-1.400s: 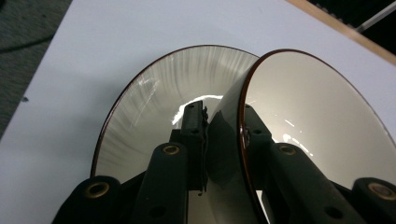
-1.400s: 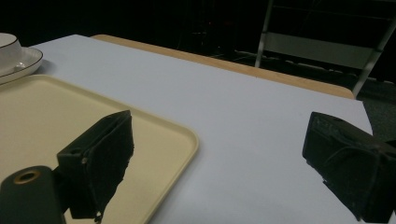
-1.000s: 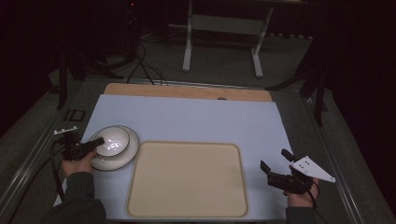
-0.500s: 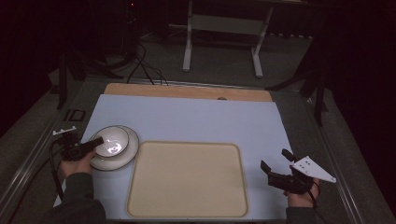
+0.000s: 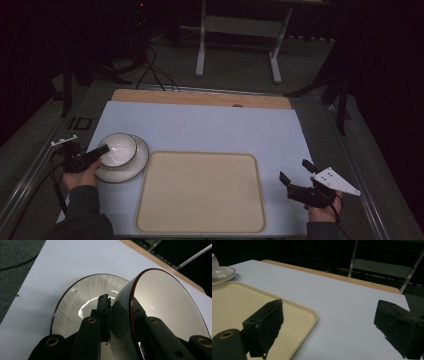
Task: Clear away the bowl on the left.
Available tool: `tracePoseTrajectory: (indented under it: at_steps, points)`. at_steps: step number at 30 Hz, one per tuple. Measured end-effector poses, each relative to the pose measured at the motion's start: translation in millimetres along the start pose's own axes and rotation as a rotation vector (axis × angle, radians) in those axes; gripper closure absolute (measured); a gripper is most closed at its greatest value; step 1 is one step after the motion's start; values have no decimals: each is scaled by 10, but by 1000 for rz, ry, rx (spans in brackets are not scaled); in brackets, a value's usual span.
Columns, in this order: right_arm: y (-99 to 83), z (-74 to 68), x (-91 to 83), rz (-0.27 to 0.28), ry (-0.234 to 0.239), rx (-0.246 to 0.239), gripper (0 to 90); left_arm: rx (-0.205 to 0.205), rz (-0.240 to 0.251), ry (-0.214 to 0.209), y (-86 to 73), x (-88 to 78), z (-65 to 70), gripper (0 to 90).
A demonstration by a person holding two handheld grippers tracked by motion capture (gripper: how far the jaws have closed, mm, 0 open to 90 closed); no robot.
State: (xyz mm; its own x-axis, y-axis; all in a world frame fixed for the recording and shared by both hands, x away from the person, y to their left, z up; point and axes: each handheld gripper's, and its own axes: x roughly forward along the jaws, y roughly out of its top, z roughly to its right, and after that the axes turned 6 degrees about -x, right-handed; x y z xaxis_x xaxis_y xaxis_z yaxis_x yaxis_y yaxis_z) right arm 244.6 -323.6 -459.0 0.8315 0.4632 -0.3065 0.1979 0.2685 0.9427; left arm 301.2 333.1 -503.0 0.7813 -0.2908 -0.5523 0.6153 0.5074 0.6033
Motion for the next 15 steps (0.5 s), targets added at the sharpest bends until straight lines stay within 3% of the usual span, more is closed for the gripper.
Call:
tracePoseTrajectory:
  at_steps: [15]
  points:
    - [-1,3,1,-2,-1,2,86,17,25,-50,4,-63,86,766]
